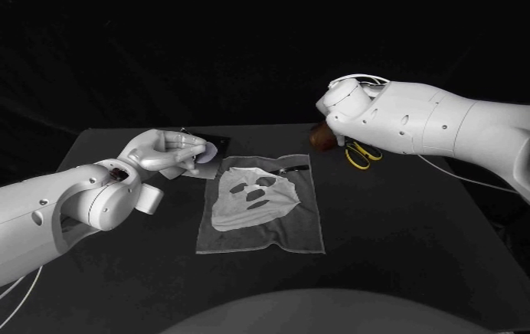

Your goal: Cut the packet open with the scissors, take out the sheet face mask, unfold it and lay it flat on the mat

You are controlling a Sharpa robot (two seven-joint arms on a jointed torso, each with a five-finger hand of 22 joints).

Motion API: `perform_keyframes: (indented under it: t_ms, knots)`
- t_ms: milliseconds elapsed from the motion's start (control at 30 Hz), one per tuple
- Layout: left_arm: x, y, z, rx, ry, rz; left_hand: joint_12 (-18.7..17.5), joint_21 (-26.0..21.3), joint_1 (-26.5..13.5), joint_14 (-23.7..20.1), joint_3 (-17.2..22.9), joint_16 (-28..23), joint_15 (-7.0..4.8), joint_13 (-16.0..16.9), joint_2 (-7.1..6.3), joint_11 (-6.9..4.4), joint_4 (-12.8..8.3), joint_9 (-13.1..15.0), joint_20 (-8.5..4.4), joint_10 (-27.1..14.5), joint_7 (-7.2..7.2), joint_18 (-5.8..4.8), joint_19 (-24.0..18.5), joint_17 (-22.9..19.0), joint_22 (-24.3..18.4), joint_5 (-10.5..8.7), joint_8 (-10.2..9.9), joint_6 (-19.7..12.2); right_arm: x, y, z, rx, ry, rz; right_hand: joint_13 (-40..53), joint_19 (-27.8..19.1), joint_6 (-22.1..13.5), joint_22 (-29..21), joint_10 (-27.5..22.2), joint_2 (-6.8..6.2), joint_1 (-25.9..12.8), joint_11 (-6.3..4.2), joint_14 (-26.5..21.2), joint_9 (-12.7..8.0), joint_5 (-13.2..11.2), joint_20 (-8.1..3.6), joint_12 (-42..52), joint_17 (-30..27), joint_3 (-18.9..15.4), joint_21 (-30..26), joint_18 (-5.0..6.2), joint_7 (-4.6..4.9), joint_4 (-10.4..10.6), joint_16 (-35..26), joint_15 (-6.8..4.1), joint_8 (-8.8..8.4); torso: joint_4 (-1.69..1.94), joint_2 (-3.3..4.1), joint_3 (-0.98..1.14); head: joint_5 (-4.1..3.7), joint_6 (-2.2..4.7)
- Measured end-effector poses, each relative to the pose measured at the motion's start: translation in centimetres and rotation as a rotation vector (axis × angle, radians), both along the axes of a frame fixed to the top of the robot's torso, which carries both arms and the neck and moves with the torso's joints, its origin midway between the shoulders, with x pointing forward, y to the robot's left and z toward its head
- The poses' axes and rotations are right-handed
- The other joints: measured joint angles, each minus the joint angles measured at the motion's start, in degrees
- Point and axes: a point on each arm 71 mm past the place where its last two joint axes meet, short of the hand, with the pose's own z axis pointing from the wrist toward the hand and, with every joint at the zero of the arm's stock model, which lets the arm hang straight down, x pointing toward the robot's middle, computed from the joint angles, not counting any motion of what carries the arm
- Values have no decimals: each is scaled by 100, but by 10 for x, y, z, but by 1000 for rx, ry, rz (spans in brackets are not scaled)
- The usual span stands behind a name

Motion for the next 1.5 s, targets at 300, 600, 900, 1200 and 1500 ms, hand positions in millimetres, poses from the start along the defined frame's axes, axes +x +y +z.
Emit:
perform_keyframes:
  t_ms: [300,600,900,1200,1500]
  knots:
    - [-1,0,0,0,1,-1,0,0,0,1,0,0,1,0,0,0,0,0,0,0,-2,-3,0,0,4,0,0,2,-3,12,-11,-69,3,11,-6,0,62,0,67,-14,-16,48,-11,1,-11,0,-25,-2,38,0,-1,60,-38,-1,30,-45,-7,-1,1,23,-9]
    - [-1,0,0,0,2,-2,0,0,0,2,0,0,2,0,0,0,-1,0,0,0,-10,-6,0,-2,4,0,0,10,-5,16,-16,-101,-12,22,-7,153,407,13,400,-121,-121,69,-43,-46,-109,-31,-134,-1,-40,0,94,345,41,-54,101,-199,-13,-2,1,43,5]
    - [-1,0,0,0,3,-2,0,0,0,2,15,0,2,0,0,0,-16,0,0,0,4,-29,0,-7,3,0,0,-4,-6,26,-20,-62,-38,57,9,174,165,-4,374,-276,-298,-167,-239,-155,-108,-10,-327,-17,-459,-73,95,509,1023,-156,234,-559,-12,-1,2,43,-1]
    - [-1,1,0,1,3,0,0,0,0,11,32,0,11,0,0,0,1,-5,0,0,3,-45,0,-8,8,0,0,-4,-9,37,-24,39,-64,116,9,108,-38,-12,271,-346,-202,-153,-350,-131,-95,-9,-327,-26,-722,-134,94,446,1020,-210,224,-551,-16,-1,2,74,-21]
    - [-1,1,0,2,4,1,0,0,0,11,32,0,12,0,0,0,0,-5,0,0,1,-47,0,-7,9,0,0,-2,-10,42,-25,100,-75,150,17,108,-289,-11,90,-379,-143,-170,-688,-112,-96,-9,-326,-39,-836,-197,92,419,1018,-298,236,-502,-15,1,-1,97,-35]
